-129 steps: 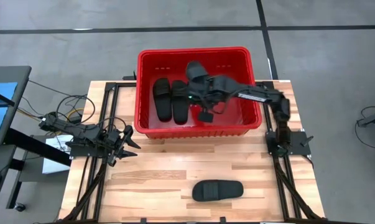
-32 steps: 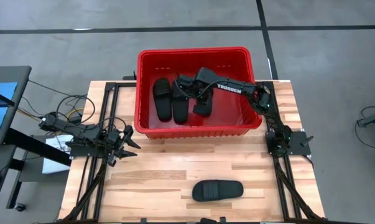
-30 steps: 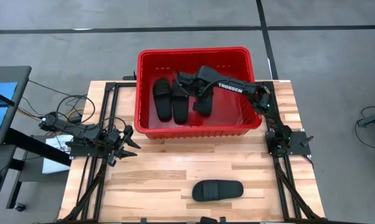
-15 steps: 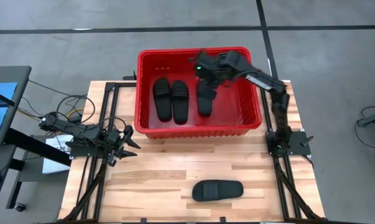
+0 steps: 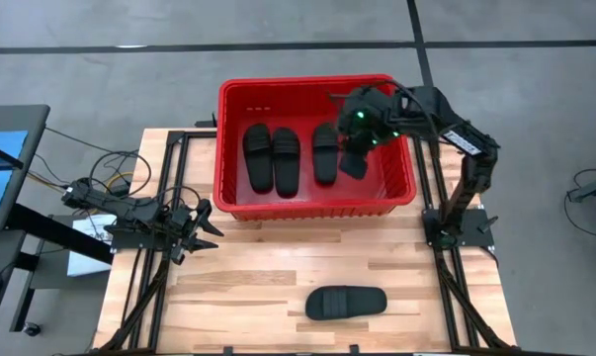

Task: Pick and place slides into bin
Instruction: Put the slipper into the bin

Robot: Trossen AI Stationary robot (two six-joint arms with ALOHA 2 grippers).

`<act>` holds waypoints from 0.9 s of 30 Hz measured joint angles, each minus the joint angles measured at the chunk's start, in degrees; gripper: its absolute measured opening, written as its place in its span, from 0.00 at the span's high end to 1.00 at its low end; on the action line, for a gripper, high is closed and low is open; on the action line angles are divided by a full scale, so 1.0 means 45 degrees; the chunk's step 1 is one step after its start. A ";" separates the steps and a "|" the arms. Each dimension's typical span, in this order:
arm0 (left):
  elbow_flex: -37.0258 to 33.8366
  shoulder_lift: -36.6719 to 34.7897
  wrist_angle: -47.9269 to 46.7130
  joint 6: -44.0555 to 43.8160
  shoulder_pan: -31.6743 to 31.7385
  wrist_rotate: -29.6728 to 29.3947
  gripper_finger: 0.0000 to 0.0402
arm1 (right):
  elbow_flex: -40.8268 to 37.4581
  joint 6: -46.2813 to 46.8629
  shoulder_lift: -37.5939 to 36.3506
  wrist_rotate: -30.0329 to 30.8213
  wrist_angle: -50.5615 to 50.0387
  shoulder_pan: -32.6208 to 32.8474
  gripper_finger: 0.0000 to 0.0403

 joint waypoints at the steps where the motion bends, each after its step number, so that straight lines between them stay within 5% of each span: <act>1: 0.0000 0.0000 -0.0001 0.0000 -0.0004 0.0003 0.63 | 0.0000 0.0097 -0.0093 -0.0280 -0.0002 0.0222 0.82; 10: 0.0002 0.0000 -0.0003 0.0000 -0.0004 -0.0002 0.63 | -0.0946 0.1277 -0.0809 -0.1373 0.0004 0.2515 0.82; 21: 0.0000 0.0000 0.0000 0.0002 -0.0001 0.0002 0.63 | -0.6605 0.2751 -0.2396 -0.1421 -0.0009 0.5113 0.82; 27: 0.0001 0.0000 -0.0001 0.0000 0.0001 -0.0002 0.63 | -0.9423 0.3850 -0.3663 -0.2934 0.0567 0.6744 0.82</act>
